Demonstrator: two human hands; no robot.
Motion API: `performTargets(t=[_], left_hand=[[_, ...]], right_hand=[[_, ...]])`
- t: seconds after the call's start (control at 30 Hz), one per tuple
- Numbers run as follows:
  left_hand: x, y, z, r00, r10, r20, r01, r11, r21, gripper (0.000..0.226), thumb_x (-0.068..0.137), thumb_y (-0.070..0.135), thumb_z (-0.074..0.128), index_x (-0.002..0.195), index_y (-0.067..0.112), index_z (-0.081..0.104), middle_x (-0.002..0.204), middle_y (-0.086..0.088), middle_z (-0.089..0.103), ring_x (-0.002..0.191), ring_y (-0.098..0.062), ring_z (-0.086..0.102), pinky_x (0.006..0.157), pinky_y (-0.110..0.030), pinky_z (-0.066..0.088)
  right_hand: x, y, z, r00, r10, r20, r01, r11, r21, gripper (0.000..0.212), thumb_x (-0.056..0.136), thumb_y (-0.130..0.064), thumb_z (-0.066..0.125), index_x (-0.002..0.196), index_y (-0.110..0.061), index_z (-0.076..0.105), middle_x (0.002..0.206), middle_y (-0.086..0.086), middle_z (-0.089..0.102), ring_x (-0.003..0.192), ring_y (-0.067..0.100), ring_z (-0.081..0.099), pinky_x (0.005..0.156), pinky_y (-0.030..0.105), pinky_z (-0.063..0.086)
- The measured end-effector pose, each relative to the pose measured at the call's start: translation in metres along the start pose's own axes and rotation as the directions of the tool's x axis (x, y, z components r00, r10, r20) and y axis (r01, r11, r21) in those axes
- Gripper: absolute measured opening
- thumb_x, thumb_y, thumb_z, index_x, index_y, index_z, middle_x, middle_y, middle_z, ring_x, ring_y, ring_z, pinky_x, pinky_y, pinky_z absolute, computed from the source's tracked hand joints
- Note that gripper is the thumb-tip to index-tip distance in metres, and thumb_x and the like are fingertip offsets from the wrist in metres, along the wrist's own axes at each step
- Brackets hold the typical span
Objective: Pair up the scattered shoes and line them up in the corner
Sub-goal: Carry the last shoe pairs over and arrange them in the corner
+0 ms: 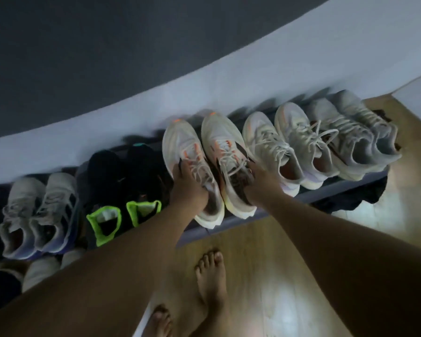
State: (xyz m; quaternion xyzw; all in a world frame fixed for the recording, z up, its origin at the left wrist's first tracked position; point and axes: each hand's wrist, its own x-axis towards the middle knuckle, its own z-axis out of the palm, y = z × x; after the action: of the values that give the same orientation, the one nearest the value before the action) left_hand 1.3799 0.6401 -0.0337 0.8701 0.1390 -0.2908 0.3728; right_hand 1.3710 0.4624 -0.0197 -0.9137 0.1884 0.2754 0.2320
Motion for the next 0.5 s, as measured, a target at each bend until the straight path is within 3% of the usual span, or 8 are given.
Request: performTargets(t=[0.13, 0.2, 0.23, 0.27, 0.33, 0.4, 0.43, 0.5], left_hand=[[-0.009, -0.013, 0.012, 0.989, 0.135, -0.052, -0.126, 0.98, 0.156, 0.085, 0.086, -0.004, 0.05, 0.156, 0.013, 0.005, 0.163, -0.01, 0.003, 0.145, -0.034, 0.023, 0.115, -0.039, 0.028], [-0.011, -0.017, 0.007, 0.993, 0.113, -0.021, -0.109, 0.983, 0.15, 0.086, 0.085, 0.0, 0.054, 0.156, 0.012, 0.007, 0.162, -0.013, 0.008, 0.145, -0.035, 0.023, 0.115, -0.041, 0.028], [-0.011, -0.013, 0.003, 0.994, 0.103, -0.037, -0.094, 0.976, 0.197, 0.087, 0.085, 0.007, 0.059, 0.156, 0.012, 0.01, 0.161, -0.014, 0.011, 0.144, -0.036, 0.024, 0.114, -0.044, 0.028], [-0.011, -0.006, 0.001, 0.992, 0.107, -0.073, -0.082, 0.955, 0.284, 0.088, 0.083, 0.014, 0.064, 0.155, 0.012, 0.013, 0.159, -0.015, 0.015, 0.143, -0.038, 0.026, 0.113, -0.048, 0.029], [-0.014, 0.02, 0.001, 0.954, 0.256, -0.157, -0.148, 0.856, 0.495, 0.084, 0.076, 0.024, 0.067, 0.15, 0.011, 0.028, 0.153, -0.016, 0.029, 0.139, -0.039, 0.029, 0.111, -0.058, 0.028], [-0.013, 0.052, 0.012, 0.863, 0.479, -0.158, -0.317, 0.758, 0.57, 0.072, 0.074, 0.027, 0.061, 0.141, 0.009, 0.042, 0.144, -0.018, 0.042, 0.132, -0.04, 0.038, 0.107, -0.061, 0.031], [-0.011, 0.069, 0.021, 0.823, 0.555, -0.122, -0.412, 0.73, 0.546, 0.066, 0.076, 0.027, 0.057, 0.138, 0.009, 0.045, 0.142, -0.017, 0.044, 0.13, -0.039, 0.041, 0.106, -0.058, 0.035], [-0.007, 0.1, 0.051, 0.821, 0.571, 0.029, -0.536, 0.751, 0.385, 0.059, 0.083, 0.022, 0.054, 0.14, 0.01, 0.043, 0.146, -0.015, 0.041, 0.133, -0.036, 0.041, 0.107, -0.051, 0.038]], right_hand=[[-0.002, 0.008, -0.002, 0.985, -0.107, 0.133, 0.111, 0.994, -0.02, 0.079, 0.089, -0.014, 0.056, 0.156, -0.022, 0.015, 0.136, 0.015, 0.055, 0.124, 0.035, 0.051, 0.099, 0.036, 0.04], [-0.003, 0.019, -0.015, 0.959, -0.137, 0.249, 0.125, 0.99, 0.062, 0.078, 0.092, -0.024, 0.059, 0.156, -0.023, 0.016, 0.138, 0.011, 0.055, 0.123, 0.032, 0.053, 0.096, 0.034, 0.042], [0.0, 0.024, -0.024, 0.955, -0.142, 0.262, 0.118, 0.987, 0.106, 0.071, 0.092, -0.03, 0.059, 0.154, -0.023, 0.024, 0.138, 0.009, 0.056, 0.122, 0.03, 0.054, 0.094, 0.033, 0.043], [0.005, 0.029, -0.035, 0.97, -0.146, 0.195, 0.118, 0.982, 0.147, 0.062, 0.093, -0.035, 0.059, 0.149, -0.022, 0.037, 0.135, 0.007, 0.059, 0.121, 0.028, 0.055, 0.092, 0.031, 0.044], [0.02, 0.039, -0.062, 0.975, -0.182, -0.125, 0.197, 0.973, 0.117, 0.045, 0.092, -0.032, 0.056, 0.135, -0.019, 0.052, 0.128, 0.009, 0.06, 0.119, 0.028, 0.055, 0.095, 0.033, 0.043], [0.037, 0.056, -0.089, 0.922, -0.096, -0.375, 0.133, 0.988, 0.073, 0.046, 0.089, -0.026, 0.054, 0.135, -0.021, 0.049, 0.134, 0.011, 0.051, 0.126, 0.031, 0.045, 0.102, 0.041, 0.039], [0.045, 0.067, -0.103, 0.915, -0.026, -0.402, 0.061, 0.995, 0.073, 0.051, 0.089, -0.026, 0.054, 0.138, -0.022, 0.044, 0.14, 0.011, 0.045, 0.13, 0.032, 0.039, 0.105, 0.043, 0.036], [0.064, 0.095, -0.117, 0.955, 0.067, -0.288, -0.065, 0.998, 0.016, 0.06, 0.089, -0.033, 0.053, 0.145, -0.023, 0.033, 0.149, 0.012, 0.034, 0.136, 0.036, 0.031, 0.11, 0.047, 0.03]])
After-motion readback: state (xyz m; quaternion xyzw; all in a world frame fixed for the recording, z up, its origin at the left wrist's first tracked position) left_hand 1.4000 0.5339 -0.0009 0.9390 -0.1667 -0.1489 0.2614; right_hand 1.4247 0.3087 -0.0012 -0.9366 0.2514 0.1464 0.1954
